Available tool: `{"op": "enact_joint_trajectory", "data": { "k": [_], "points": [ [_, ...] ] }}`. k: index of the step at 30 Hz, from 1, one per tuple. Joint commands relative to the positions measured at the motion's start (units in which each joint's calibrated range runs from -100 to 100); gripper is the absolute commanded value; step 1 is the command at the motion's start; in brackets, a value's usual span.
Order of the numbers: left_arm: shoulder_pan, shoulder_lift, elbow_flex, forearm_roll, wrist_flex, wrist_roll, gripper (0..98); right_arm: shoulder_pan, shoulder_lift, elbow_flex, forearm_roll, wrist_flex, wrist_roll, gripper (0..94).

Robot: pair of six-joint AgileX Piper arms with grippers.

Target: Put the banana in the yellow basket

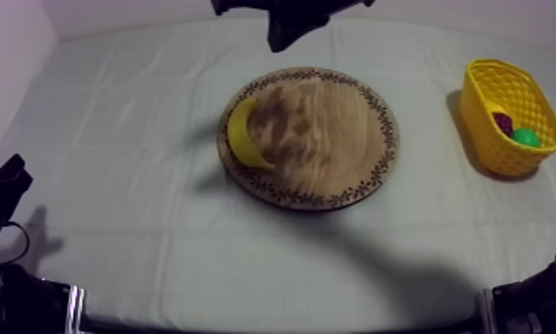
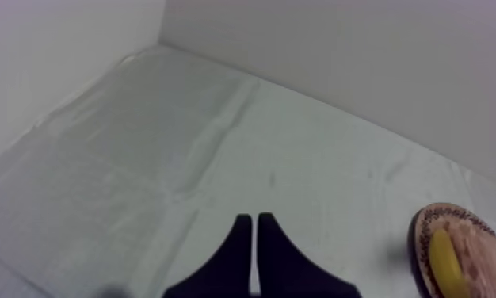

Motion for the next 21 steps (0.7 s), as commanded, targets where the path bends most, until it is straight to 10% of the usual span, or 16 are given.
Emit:
{"op": "enact_joint_trajectory", "data": {
  "k": [1, 21],
  "points": [
    [0.0, 0.0, 0.0, -0.01, 0.0, 0.0, 0.1, 0.0, 2.7, -7.4, 0.2, 1.0, -0.8, 2.3],
    [0.0, 0.0, 0.0, -0.01, 0.0, 0.0, 0.1, 1.2, 5.5, -6.9, -0.4, 2.4, -5.0, 64.6]
  ]
}}
